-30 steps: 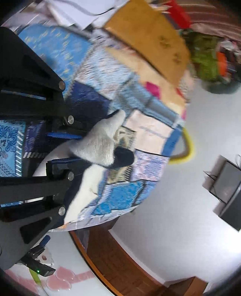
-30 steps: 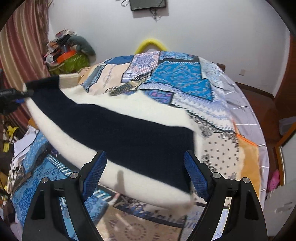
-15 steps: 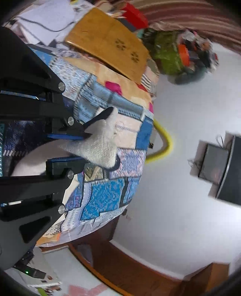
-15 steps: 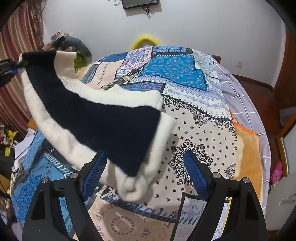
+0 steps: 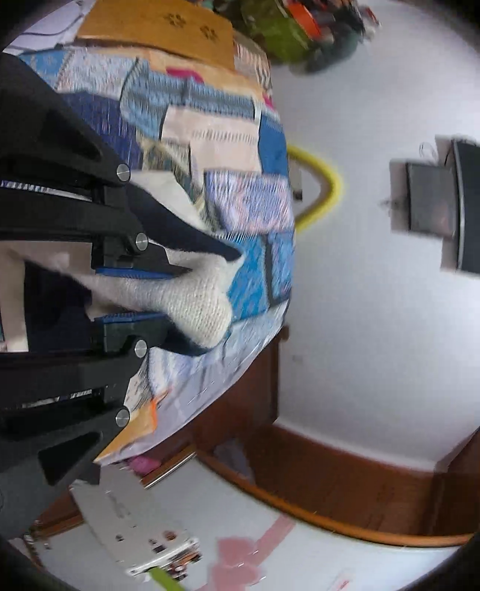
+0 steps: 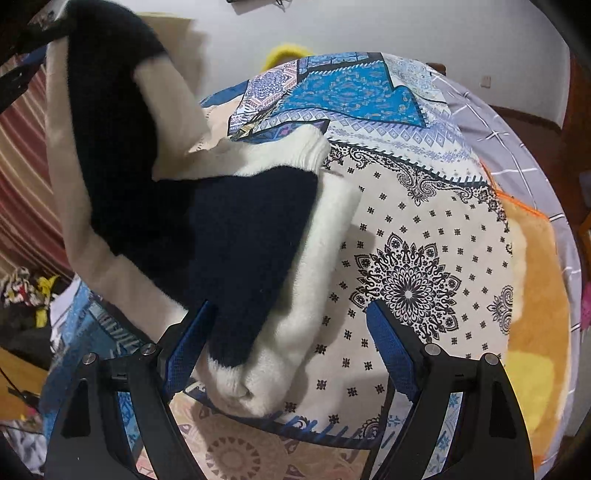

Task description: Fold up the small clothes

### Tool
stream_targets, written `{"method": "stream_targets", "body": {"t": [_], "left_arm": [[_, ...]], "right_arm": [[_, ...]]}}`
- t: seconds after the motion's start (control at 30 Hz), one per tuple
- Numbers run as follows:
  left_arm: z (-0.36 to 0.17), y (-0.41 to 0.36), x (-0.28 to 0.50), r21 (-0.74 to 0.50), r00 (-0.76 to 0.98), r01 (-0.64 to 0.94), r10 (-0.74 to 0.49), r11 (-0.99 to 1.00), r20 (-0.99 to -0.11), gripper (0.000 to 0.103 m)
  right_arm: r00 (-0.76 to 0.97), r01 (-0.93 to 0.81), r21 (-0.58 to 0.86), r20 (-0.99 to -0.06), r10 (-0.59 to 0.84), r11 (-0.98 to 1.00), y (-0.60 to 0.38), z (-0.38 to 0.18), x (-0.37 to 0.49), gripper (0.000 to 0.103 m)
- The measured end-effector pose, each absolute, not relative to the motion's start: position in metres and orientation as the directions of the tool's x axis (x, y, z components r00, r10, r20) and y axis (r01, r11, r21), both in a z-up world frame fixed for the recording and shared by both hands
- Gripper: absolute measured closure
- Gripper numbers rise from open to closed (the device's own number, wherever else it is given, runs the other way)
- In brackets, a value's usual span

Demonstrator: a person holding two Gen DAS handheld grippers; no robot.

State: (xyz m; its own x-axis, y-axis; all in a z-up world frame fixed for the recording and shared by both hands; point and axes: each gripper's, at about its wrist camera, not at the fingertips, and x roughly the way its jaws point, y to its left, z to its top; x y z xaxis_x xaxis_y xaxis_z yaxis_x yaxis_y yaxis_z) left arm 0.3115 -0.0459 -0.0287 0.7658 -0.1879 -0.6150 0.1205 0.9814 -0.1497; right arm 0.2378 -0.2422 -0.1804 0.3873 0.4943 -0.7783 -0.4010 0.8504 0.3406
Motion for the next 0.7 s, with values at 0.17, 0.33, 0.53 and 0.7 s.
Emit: {"method": "stream_targets", "body": {"t": [0.17, 0.33, 0.53, 0.7], "left_arm": [[-0.046, -0.083, 0.31, -0.133, 0.729, 0.19, -0.23, 0.973, -0.644, 0.089], [-0.049, -0.085, 0.306, -0.146, 0.719, 0.202, -0.248, 0.968, -0.649, 0.089], [-0.045, -0.076, 0.295, -0.174, 0.711, 0.219, -0.279, 0.96, -0.646, 0.089], [-0.044, -0.074, 0.288, -0.18, 0.696, 0.255, -0.309, 0.95, -0.648, 0.089]], "right_arm": [[0.404, -0.427, 0.344, -0.755, 0.516, 0.836, -0.241, -0.166, 0.239, 0.02], [0.412, -0.462, 0.357, -0.724, 0.553, 0.812, -0.235, -0.15, 0.247, 0.02], [0.403, -0.446, 0.385, -0.719, 0.566, 0.808, -0.217, -0.148, 0.288, 0.02], [0.501, -0.394, 0.326, -0.708, 0.498, 0.859, -0.217, -0.138, 0.315, 0.021]]}}
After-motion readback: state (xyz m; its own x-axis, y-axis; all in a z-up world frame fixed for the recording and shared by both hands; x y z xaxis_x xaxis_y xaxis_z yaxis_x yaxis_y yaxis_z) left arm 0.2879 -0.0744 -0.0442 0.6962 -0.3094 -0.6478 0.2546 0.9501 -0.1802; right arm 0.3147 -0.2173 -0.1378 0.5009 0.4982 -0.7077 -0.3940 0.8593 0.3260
